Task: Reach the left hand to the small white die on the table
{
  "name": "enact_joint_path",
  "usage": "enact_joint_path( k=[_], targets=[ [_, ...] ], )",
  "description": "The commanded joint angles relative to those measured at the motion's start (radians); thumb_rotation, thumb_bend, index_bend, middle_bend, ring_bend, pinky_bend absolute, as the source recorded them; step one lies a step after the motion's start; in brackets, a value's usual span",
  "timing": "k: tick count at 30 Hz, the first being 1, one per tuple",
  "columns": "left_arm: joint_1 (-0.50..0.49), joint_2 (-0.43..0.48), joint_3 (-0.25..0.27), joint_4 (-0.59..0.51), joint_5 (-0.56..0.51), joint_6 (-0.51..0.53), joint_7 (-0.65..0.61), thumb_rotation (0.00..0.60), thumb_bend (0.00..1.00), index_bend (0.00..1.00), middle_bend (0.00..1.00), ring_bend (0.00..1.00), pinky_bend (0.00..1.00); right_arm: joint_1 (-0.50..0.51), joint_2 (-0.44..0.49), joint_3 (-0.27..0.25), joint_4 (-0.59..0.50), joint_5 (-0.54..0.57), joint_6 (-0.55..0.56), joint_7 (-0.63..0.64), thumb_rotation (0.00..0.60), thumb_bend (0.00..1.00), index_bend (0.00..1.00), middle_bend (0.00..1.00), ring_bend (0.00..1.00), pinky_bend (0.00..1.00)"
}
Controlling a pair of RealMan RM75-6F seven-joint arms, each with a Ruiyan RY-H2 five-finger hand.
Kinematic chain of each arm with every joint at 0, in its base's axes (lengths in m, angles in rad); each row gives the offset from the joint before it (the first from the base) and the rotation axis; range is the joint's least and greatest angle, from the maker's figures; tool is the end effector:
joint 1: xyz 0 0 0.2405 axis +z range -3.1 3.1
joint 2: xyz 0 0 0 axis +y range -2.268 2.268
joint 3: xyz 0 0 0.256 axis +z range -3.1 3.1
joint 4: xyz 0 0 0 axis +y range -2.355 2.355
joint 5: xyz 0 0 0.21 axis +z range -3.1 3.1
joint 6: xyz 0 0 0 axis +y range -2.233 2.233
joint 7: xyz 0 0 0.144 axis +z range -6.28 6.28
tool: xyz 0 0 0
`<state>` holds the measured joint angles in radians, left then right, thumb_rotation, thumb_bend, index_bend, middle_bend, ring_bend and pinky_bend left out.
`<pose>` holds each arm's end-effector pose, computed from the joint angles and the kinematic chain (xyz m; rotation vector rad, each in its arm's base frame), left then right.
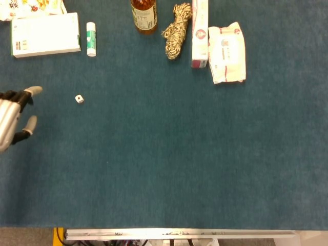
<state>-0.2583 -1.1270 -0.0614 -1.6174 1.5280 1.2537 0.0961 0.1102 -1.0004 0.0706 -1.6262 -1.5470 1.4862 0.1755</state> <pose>-0.2816 0.2317 0.1256 -1.6670 -0.8555 -0.8420 -0.3027 -0.1932 0.1960 1.4029 -0.9061 1.0207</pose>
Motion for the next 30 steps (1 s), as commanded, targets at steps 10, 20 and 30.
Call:
enact_joint_path(
  k=[10,20,30],
  targets=[
    [-0.212,0.03,0.004,0.047,-0.141,-0.409,-0.076,0.6,0.62,0.19,0.99,1.0,1.0,-0.005,0.003,0.002,-0.005,0.012,0.001,-0.01,0.6,0.29,0.3,0.32,0.2,0.17],
    [-0.292,-0.014,0.021,0.062,-0.298,-0.543,0.072,0.6,0.66,0.18,1.0,1.0,1.0,-0.011,-0.003,0.0,0.009,0.02,-0.001,0.001,0.6,0.29,0.3,0.32,0.2,0.17],
    [-0.324,-0.048,0.058,0.063,-0.438,-0.571,0.178,0.6,0.66,0.18,1.0,1.0,1.0,-0.021,-0.005,-0.002,0.024,0.024,0.005,0.019,0.6,0.29,0.3,0.32,0.2,0.17]
  ],
)
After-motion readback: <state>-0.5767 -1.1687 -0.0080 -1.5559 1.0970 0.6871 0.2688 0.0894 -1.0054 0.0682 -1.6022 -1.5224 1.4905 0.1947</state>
